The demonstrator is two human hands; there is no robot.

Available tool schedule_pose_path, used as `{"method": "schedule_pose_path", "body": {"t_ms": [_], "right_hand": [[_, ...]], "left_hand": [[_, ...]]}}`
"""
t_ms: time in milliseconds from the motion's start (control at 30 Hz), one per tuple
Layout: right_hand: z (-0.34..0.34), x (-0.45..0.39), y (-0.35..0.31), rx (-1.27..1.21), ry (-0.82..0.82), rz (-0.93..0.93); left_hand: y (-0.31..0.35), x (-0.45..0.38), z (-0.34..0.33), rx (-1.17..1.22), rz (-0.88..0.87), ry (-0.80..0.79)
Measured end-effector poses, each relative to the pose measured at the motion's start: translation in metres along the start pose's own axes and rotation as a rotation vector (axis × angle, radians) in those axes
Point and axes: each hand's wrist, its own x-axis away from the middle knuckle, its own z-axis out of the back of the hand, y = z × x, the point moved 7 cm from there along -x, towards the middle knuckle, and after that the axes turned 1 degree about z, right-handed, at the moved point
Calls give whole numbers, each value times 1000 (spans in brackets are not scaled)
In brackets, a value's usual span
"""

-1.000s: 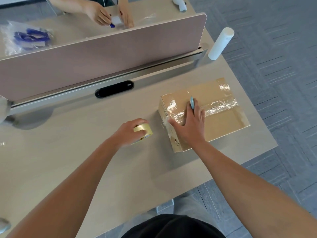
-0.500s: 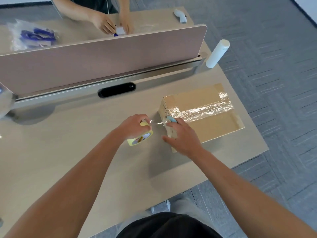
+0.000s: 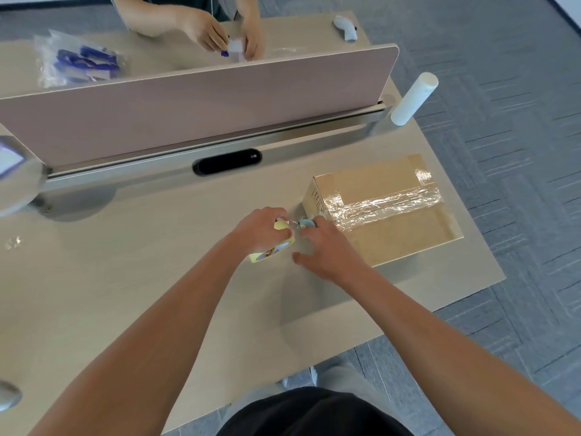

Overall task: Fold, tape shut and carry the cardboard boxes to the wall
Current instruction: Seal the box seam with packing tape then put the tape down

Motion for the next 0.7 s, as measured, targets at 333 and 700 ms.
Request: {"method": "schedule_pose_path", "body": {"t_ms": [333, 700], "right_hand": [[4, 11, 13, 111, -109, -35], [45, -9, 76, -59, 365, -358]], "left_hand": [[-5, 1, 2, 10, 13, 25], [-9, -1, -3, 52, 45, 21]]}}
